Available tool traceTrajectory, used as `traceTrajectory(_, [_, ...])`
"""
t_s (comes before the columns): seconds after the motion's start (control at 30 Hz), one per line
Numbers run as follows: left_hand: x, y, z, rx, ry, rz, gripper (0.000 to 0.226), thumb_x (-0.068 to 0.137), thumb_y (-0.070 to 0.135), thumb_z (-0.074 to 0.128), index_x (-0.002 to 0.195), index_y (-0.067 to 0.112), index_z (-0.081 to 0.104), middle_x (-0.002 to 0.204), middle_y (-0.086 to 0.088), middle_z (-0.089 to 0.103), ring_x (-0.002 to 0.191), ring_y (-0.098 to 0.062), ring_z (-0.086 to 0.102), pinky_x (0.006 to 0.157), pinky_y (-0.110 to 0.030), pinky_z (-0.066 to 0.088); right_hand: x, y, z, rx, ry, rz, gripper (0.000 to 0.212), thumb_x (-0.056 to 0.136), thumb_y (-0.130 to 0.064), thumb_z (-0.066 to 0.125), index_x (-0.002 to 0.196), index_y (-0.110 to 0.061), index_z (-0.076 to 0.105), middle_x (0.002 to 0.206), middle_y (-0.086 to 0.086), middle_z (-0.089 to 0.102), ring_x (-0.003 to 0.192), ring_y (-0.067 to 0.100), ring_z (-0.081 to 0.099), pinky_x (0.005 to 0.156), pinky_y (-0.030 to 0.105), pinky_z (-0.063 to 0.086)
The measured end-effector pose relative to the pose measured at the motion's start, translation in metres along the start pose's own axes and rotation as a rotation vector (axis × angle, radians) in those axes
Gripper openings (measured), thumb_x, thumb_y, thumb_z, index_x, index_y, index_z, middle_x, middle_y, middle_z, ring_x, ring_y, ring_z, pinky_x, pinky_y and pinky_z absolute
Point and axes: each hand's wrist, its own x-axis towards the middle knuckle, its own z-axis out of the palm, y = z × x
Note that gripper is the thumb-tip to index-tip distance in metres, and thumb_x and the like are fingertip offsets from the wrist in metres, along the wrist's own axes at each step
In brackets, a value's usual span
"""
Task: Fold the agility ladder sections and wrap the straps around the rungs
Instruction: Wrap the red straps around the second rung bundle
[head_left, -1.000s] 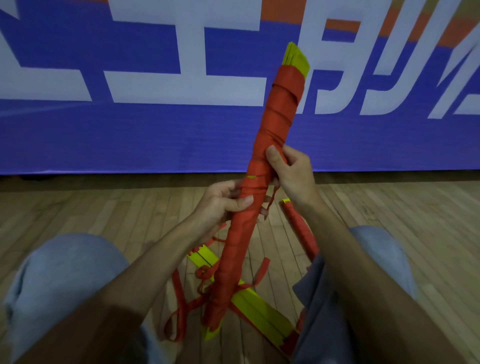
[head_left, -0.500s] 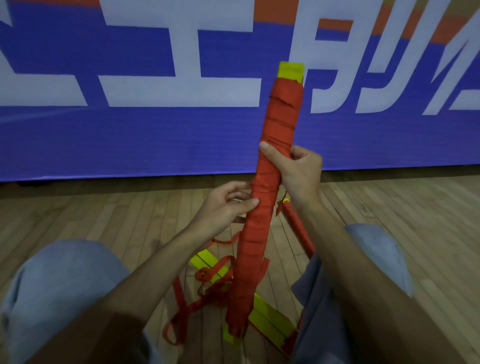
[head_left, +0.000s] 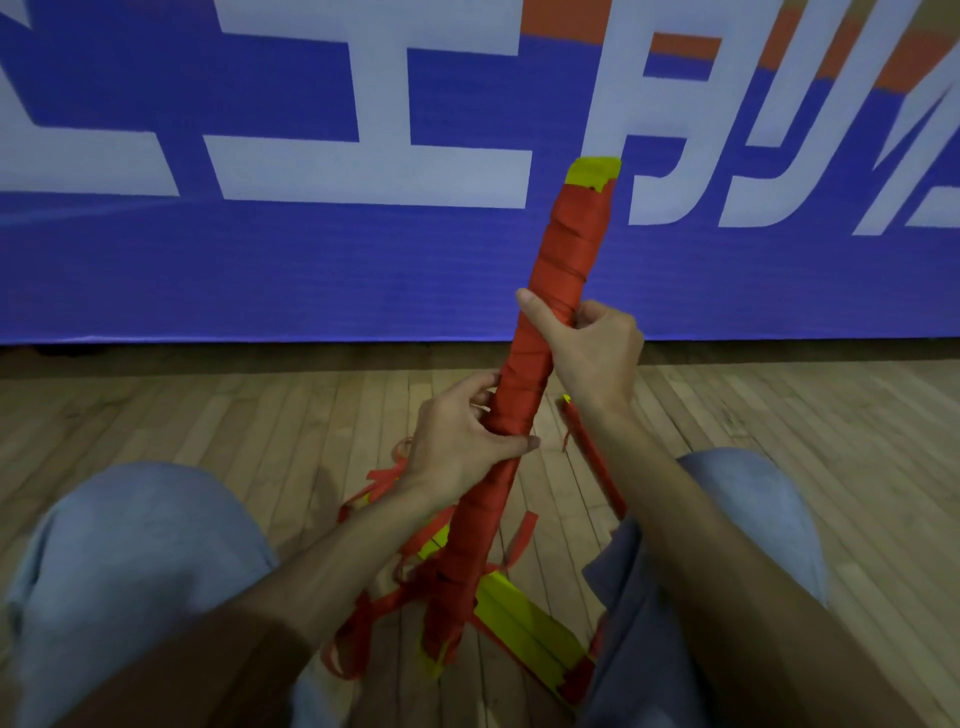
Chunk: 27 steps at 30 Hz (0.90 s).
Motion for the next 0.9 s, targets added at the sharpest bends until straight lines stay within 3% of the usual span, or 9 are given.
traceTrajectory(0.13, [0.006,0.004,-0.014,-0.248,-0.08,-0.041,0.065,0.057,0.009,0.092,0.114,0.02,0.065,0.095,0.005,0.072,0.087,-0.009,0.069,0.075,-0.021,0.056,-0.001,-0.006,-0.009,0.095,-0.028,-0.124,0.051,0.08,-0.051,0.073,0.054,-0.016,0.046,0.042,-0.012,0.039,0.044,0.004,0.037,0.052,0.019,0.033])
traceTrajectory(0.27, [0.011,0.014,-0.031,-0.358,-0.135,0.011,0.055,0.06,0.001,0.088,0.107,0.02,0.068,0.093,-0.001,0.075,0.087,-0.014,0.071,0.077,-0.026,0.057,0.0,-0.008,-0.015,0.291,-0.147,-0.237,0.021,0.089,-0.027,0.07,0.075,-0.011,0.065,0.063,-0.008,0.063,0.061,0.003,0.059,0.063,0.02,0.047])
traceTrajectory(0.37, [0.011,0.017,-0.039,-0.423,-0.193,0.016,0.053,0.062,-0.002,0.084,0.11,0.015,0.068,0.099,-0.006,0.075,0.092,-0.023,0.072,0.078,-0.031,0.058,0.003,-0.005,-0.015,0.352,-0.22,-0.254,0.014,0.085,-0.023,0.073,0.089,-0.01,0.067,0.076,0.0,0.069,0.07,0.006,0.066,0.069,0.021,0.051])
traceTrajectory(0.5, [0.011,0.018,-0.047,-0.501,-0.336,-0.016,0.057,0.064,0.004,0.083,0.119,0.008,0.065,0.11,-0.014,0.072,0.1,-0.034,0.07,0.087,-0.046,0.056,0.005,-0.006,-0.017,0.432,-0.32,-0.143,0.017,0.085,-0.025,0.072,0.098,-0.019,0.064,0.082,-0.001,0.066,0.061,0.002,0.057,0.058,0.017,0.044])
traceTrajectory(0.57, [0.011,0.018,-0.05,-0.516,-0.429,-0.027,0.052,0.069,0.005,0.078,0.119,0.01,0.065,0.113,-0.013,0.071,0.099,-0.033,0.07,0.085,-0.045,0.056,0.006,-0.005,-0.018,0.469,-0.4,-0.075,0.02,0.085,-0.028,0.07,0.102,-0.018,0.065,0.076,-0.001,0.064,0.058,0.006,0.052,0.052,0.02,0.04])
traceTrajectory(0.67, [0.01,0.017,-0.051,-0.6,-0.541,-0.048,0.044,0.072,0.004,0.073,0.115,0.011,0.069,0.114,-0.015,0.07,0.098,-0.032,0.07,0.081,-0.043,0.057,0.005,-0.004,-0.019,0.545,-0.558,-0.011,0.029,0.081,-0.04,0.069,0.091,-0.012,0.068,0.077,0.014,0.063,0.056,0.014,0.048,0.048,0.026,0.036])
traceTrajectory(0.77, [0.009,0.017,-0.048,-0.656,-0.619,-0.063,0.039,0.074,0.01,0.071,0.113,0.013,0.072,0.117,-0.016,0.069,0.102,-0.036,0.068,0.088,-0.05,0.053,0.005,-0.007,-0.019,0.595,-0.527,0.032,0.016,0.08,-0.028,0.071,0.082,-0.012,0.068,0.061,0.0,0.062,0.051,0.009,0.049,0.048,0.02,0.038])
traceTrajectory(0.9, [0.01,0.015,-0.034,-0.643,-0.528,-0.169,0.028,0.079,0.011,0.072,0.107,0.011,0.071,0.111,-0.017,0.071,0.094,-0.032,0.071,0.082,-0.039,0.058,0.001,-0.008,-0.016,0.632,-0.428,0.1,0.02,0.075,-0.008,0.079,0.086,-0.001,0.064,0.063,-0.001,0.068,0.052,0.007,0.061,0.049,0.019,0.046])
